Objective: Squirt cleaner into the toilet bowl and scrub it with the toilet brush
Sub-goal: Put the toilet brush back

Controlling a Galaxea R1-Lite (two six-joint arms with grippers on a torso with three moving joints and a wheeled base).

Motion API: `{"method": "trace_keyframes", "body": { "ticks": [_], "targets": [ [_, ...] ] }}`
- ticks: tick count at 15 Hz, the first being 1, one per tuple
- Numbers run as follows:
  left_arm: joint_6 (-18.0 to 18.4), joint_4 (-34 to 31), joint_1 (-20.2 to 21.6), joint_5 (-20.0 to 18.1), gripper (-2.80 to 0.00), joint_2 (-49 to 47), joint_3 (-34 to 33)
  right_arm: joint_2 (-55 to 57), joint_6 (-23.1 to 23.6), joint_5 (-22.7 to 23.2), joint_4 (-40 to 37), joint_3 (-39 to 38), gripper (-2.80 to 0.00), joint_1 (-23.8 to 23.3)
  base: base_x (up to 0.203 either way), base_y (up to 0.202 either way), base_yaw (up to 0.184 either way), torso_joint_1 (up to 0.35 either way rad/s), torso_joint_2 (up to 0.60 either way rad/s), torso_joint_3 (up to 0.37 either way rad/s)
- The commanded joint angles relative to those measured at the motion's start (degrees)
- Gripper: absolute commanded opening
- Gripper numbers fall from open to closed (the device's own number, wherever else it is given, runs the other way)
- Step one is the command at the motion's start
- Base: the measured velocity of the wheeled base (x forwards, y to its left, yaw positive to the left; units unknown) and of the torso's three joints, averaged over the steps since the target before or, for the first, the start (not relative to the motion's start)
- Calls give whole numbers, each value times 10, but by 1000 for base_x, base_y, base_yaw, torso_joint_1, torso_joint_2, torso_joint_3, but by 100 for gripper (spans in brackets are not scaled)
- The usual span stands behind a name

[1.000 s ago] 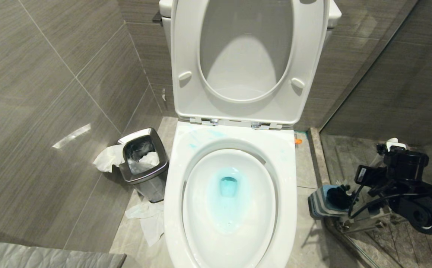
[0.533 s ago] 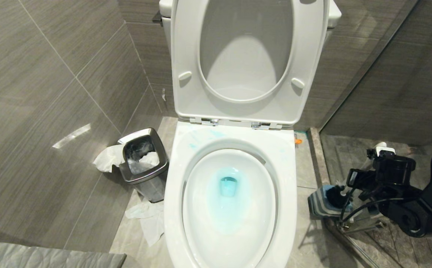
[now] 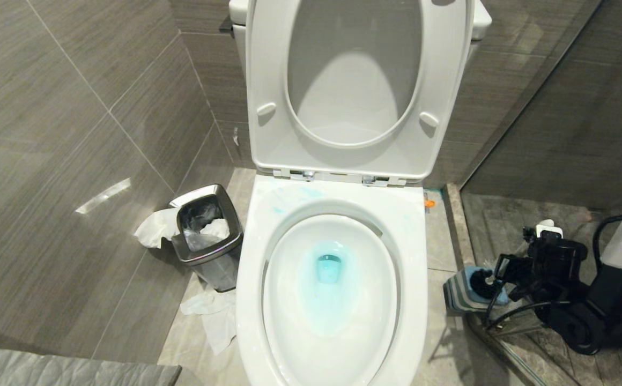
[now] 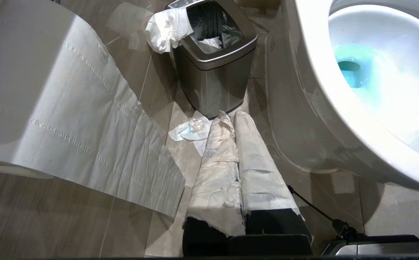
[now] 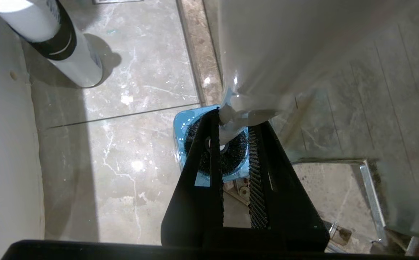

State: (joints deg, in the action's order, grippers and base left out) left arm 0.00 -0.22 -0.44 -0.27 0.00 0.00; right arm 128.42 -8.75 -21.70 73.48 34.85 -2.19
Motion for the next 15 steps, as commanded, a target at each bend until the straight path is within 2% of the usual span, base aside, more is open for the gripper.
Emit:
{"method": "trace_keyframes", "body": {
  "ticks": [1,10,11,12,15],
  "targets": [
    [0,0,0,0,-280,-1,0,20,0,0,15,-8,-280,0,0,0,0,0,0,0],
    [0,0,0,0,-280,-1,0,36,1,0,32,0,-280,-1,0,0,0,0,0,0],
    [0,0,0,0,-280,-1,0,36,4,0,38,0,-121,-1,0,0,0,0,0,0],
    [0,0,0,0,-280,-1,0,33,9,0,39,-5,0,-1,0,0,0,0,0,0],
    [0,0,0,0,-280,-1,0,6,16,17,40,-36,0,-1,0,0,0,0,0,0]
  ]
}}
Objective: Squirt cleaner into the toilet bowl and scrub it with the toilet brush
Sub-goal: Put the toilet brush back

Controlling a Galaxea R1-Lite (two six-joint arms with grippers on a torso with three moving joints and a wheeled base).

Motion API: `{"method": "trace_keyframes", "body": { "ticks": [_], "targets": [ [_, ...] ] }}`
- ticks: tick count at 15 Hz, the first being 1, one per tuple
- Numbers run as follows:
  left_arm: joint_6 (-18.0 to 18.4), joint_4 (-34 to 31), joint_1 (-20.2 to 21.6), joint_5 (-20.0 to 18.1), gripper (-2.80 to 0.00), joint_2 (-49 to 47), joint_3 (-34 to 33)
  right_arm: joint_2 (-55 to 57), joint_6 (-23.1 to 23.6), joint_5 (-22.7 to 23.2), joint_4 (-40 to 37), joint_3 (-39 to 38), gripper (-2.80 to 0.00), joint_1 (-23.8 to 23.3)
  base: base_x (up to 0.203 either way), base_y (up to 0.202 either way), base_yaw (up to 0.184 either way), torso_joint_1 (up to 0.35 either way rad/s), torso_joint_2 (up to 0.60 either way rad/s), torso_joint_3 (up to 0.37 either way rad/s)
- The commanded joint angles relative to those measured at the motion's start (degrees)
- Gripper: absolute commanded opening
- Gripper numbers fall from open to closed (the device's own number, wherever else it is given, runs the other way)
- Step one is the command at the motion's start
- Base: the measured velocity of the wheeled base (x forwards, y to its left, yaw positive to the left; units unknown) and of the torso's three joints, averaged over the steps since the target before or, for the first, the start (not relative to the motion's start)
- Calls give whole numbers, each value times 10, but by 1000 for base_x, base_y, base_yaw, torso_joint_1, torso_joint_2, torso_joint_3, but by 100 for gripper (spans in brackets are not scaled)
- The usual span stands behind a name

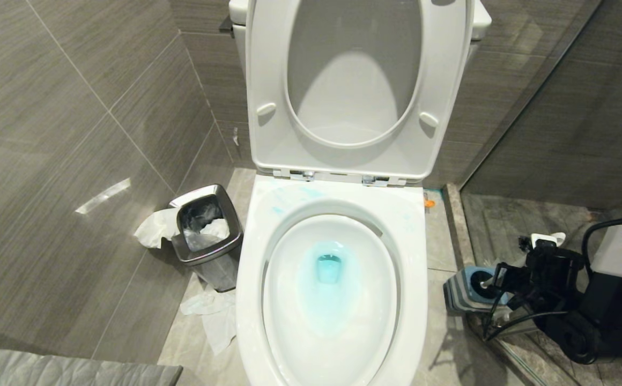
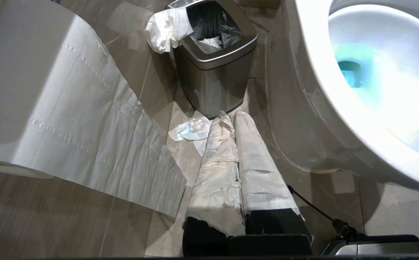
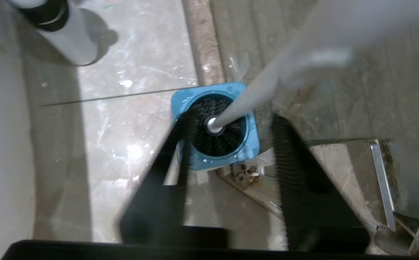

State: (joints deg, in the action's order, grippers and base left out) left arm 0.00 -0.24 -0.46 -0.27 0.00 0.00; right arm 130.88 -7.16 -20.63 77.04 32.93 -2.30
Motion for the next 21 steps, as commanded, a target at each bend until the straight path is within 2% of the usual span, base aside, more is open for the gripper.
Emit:
{"method": "trace_keyframes", "body": {
  "ticks": [1,4,7,10,11,12,18,21],
  "targets": [
    [-1,0,0,0,-280,-1,0,-31,3,18,5,-32,0,1,0,0,0,0,0,0],
    [0,0,0,0,-280,-1,0,-68,35,30,7,-84,0,3,0,0,0,0,0,0],
    [0,0,0,0,-280,-1,0,-111,58,85,31,-140,0,9,0,0,0,0,0,0],
    [0,0,0,0,-280,-1,0,-145,113,106,67,-181,0,11,0,0,0,0,0,0],
    [0,0,0,0,-280,-1,0,-158,119,116,73,-186,-158,11,0,0,0,0,0,0],
    [0,0,0,0,-280,-1,0,-172,122,126,74,-192,-280,11,0,0,0,0,0,0],
    [0,0,-1,0,-280,-1,0,-212,147,132,73,-193,-280,11,0,0,0,0,0,0],
    [0,0,0,0,-280,-1,0,-241,153,134,65,-153,-280,11,0,0,0,0,0,0]
  ]
}}
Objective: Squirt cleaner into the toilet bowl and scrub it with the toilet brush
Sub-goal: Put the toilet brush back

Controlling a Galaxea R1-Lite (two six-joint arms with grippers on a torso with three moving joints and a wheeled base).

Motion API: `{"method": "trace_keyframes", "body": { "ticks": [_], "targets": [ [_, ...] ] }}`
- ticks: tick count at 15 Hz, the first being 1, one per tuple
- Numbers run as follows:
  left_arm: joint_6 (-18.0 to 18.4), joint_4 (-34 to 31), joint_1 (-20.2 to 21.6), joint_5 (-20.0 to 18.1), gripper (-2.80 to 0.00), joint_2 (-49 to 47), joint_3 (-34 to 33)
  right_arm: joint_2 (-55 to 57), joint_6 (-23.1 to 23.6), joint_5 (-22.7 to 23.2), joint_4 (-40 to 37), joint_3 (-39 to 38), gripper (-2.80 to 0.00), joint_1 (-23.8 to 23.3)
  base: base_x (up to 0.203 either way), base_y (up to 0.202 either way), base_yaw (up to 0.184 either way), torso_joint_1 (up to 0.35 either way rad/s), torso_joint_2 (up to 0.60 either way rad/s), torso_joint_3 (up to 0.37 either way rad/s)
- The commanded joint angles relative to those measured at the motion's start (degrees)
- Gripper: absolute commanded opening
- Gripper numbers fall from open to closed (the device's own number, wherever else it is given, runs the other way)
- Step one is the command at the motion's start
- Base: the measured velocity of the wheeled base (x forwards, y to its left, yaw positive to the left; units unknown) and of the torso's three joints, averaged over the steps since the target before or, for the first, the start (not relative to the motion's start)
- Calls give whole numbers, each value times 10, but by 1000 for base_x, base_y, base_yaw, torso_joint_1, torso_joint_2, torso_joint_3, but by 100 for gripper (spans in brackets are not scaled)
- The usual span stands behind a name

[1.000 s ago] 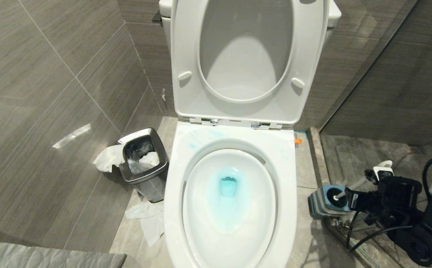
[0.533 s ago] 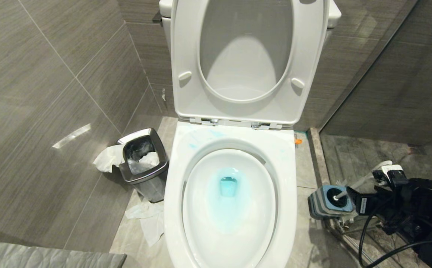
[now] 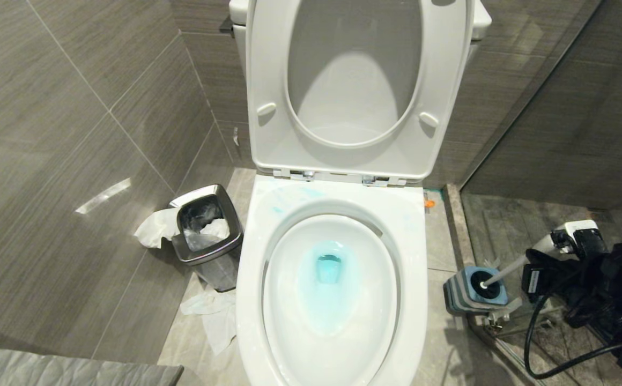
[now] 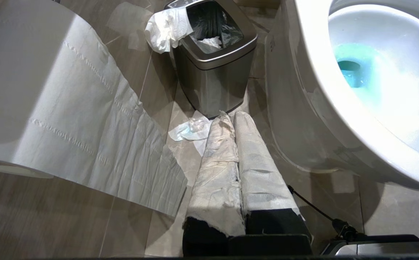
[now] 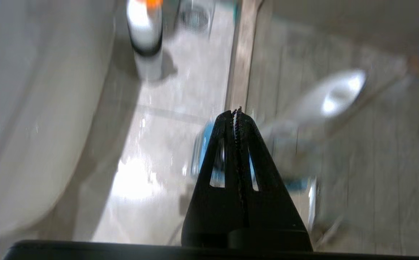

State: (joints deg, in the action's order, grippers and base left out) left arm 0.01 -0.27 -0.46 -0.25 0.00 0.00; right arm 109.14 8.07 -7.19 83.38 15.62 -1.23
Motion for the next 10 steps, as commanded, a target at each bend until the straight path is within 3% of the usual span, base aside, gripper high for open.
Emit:
{"method": "trace_keyframes", "body": {
  "ticks": [1,6,10],
  "targets": [
    [0,0,0,0,-280,-1,0,-39,1,0,-10,36,-280,-1,0,0,0,0,0,0],
    [0,0,0,0,-280,-1,0,-129,0,-5,-70,81,-280,-1,0,0,0,0,0,0],
    [0,0,0,0,-280,-1,0,-266,0,-5,-201,121,-280,-2,0,0,0,0,0,0]
  ]
}}
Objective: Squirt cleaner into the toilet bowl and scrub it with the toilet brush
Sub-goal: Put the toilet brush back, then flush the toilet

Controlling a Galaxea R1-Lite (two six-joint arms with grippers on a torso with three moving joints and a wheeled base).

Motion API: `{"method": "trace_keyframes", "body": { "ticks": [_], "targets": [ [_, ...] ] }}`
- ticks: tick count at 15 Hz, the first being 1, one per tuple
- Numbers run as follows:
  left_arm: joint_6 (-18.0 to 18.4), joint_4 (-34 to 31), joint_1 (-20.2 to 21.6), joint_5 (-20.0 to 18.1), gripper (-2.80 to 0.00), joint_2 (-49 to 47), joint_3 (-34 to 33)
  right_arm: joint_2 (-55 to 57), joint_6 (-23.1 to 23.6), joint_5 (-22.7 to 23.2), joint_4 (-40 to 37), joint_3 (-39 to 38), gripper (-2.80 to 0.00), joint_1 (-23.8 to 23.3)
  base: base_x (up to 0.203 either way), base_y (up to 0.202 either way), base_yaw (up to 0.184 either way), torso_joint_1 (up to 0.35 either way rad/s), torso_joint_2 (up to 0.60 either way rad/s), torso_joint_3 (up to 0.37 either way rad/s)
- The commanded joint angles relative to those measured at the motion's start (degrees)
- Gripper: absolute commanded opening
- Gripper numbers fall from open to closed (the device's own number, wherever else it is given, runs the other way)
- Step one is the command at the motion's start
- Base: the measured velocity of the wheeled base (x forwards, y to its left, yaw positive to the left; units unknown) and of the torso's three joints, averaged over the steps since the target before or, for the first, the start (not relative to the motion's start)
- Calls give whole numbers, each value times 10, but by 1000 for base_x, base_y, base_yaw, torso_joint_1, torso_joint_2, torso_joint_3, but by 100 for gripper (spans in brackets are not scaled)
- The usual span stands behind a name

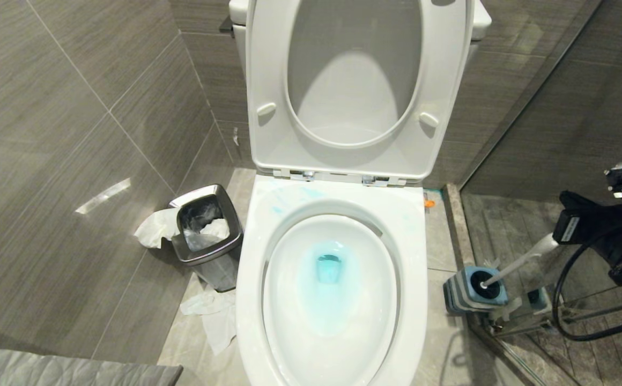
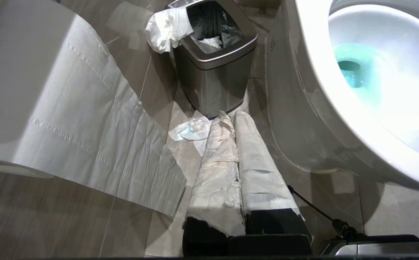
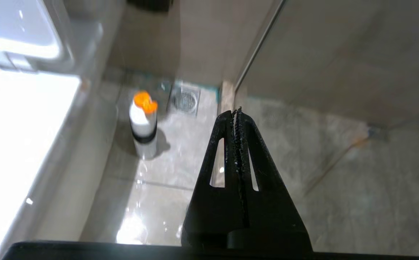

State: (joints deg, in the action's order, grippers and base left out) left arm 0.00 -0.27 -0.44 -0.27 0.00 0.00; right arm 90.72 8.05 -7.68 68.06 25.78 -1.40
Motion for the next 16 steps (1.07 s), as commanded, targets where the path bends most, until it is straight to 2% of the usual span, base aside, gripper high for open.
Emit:
{"method": "trace_keyframes", "body": {
  "ticks": [1,4,8,12,16],
  "targets": [
    [0,0,-1,0,-280,-1,0,-115,1,0,-95,38,-280,0,0,0,0,0,0,0],
    [0,0,-1,0,-280,-1,0,-194,-1,1,-226,108,-280,0,0,0,0,0,0,0],
    [0,0,0,0,-280,-1,0,-312,-1,1,-327,112,-280,0,0,0,0,0,0,0],
    [-1,0,0,0,-280,-1,0,-450,-5,2,-483,81,-280,0,0,0,0,0,0,0],
    [0,0,0,0,-280,-1,0,-566,-26,0,-543,-26,-280,0,0,0,0,0,0,0]
  ]
}}
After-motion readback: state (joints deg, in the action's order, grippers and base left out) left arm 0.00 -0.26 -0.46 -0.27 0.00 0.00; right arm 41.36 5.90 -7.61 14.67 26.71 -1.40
